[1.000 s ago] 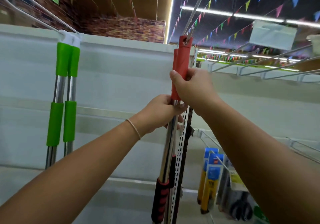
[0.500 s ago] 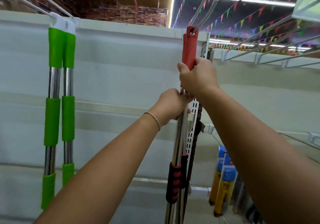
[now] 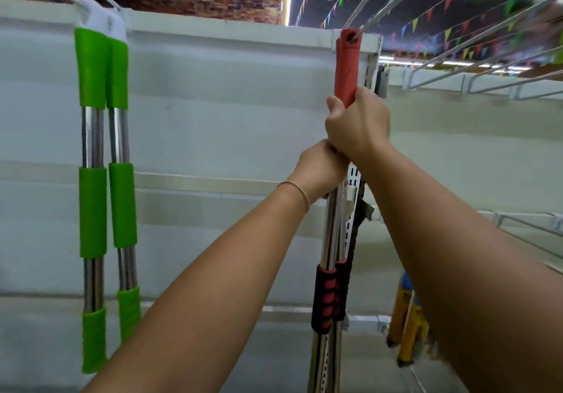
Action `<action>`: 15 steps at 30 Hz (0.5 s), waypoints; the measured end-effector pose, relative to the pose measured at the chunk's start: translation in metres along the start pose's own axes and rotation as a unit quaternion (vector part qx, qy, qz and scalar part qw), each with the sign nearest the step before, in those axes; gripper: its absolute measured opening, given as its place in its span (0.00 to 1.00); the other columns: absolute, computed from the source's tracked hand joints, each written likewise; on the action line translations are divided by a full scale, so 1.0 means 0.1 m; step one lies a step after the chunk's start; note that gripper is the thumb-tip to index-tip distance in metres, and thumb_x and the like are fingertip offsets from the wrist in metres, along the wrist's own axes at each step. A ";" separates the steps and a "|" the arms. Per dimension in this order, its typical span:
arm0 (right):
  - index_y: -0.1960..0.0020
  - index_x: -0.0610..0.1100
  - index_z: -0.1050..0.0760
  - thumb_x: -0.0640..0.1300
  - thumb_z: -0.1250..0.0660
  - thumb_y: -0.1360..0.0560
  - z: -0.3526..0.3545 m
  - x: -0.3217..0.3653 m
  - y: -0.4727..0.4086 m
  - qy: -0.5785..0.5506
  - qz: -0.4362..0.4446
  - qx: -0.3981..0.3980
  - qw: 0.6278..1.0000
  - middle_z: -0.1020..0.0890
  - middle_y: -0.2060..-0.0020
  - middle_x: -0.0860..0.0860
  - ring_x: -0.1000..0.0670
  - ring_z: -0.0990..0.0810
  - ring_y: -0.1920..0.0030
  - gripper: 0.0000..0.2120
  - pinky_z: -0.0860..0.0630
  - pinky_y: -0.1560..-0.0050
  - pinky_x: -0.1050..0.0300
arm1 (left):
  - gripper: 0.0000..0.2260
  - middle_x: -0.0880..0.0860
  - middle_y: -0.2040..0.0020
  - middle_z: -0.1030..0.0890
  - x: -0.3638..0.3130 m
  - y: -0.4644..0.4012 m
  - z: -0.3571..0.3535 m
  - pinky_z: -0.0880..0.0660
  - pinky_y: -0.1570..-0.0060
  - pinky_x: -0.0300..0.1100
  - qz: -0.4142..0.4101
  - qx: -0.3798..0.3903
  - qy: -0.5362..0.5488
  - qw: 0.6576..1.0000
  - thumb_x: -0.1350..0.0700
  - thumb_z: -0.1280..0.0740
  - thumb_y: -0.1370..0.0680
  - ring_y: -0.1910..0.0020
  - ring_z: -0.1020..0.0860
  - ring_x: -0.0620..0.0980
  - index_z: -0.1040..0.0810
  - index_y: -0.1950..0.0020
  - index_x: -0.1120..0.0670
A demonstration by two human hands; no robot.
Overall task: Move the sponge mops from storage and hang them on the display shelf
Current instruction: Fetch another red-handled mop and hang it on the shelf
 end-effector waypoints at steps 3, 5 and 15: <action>0.41 0.42 0.24 0.54 0.37 0.21 -0.02 -0.01 -0.01 0.003 0.001 -0.009 1.000 0.19 0.48 0.43 0.43 0.20 0.52 0.17 0.25 0.54 0.53 | 0.14 0.53 0.61 0.23 0.01 -0.02 0.01 0.18 0.53 0.59 -0.008 0.017 0.007 1.000 0.58 0.41 0.19 0.57 0.18 0.61 0.33 0.64 0.47; 0.40 0.41 0.24 0.54 0.37 0.21 -0.03 0.00 -0.02 0.005 -0.001 -0.005 1.000 0.19 0.48 0.43 0.42 0.20 0.50 0.18 0.21 0.49 0.49 | 0.13 0.57 0.56 0.22 0.01 -0.01 0.01 0.18 0.53 0.60 -0.005 0.024 0.007 1.000 0.57 0.42 0.18 0.51 0.17 0.64 0.32 0.63 0.47; 0.36 0.40 0.27 0.52 0.31 0.23 0.02 -0.04 0.01 -0.005 -0.037 0.071 0.997 0.19 0.44 0.43 0.42 0.19 0.46 0.21 0.20 0.43 0.46 | 0.11 0.59 0.56 0.22 -0.04 0.16 -0.03 0.19 0.48 0.56 0.087 0.030 0.067 0.993 0.53 0.40 0.18 0.59 0.21 0.56 0.24 0.50 0.60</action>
Point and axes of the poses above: each hand's wrist, its own y-axis away from the middle knuckle, its own z-axis out of the back of the hand, x = y × z, the point moved 3 cm from there along -y, towards the middle knuckle
